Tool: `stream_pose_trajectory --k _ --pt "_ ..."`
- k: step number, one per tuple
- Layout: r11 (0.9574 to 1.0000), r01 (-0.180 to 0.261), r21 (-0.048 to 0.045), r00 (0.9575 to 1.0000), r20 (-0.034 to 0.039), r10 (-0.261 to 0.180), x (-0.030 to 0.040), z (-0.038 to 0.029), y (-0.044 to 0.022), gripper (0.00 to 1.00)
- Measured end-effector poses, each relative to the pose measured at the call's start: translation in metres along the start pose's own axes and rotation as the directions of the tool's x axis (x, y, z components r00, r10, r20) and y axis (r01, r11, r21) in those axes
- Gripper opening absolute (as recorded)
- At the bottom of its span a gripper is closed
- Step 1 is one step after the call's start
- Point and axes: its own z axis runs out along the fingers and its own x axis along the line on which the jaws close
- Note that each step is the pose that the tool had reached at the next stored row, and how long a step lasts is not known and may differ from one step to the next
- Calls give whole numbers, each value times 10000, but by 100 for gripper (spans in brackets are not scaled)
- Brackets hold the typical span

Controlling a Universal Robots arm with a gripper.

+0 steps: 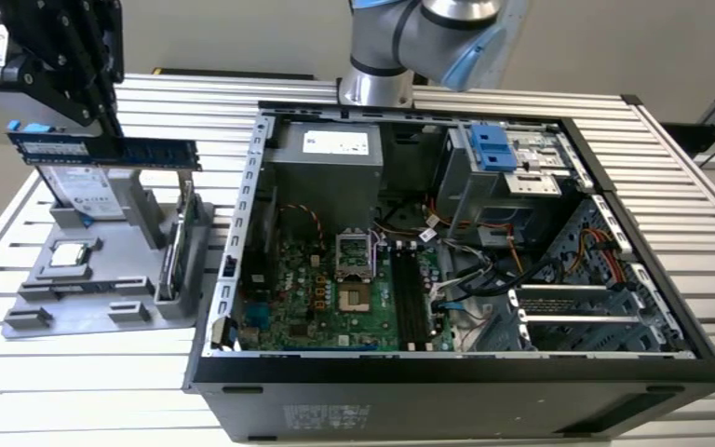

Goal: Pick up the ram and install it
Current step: 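Pick up the ram and move it above insertion slot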

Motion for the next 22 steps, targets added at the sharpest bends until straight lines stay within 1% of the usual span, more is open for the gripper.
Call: stream_pose_trajectory --k 22 --pt "10000 1 0 10000 1 -1 2 -25 108 0"
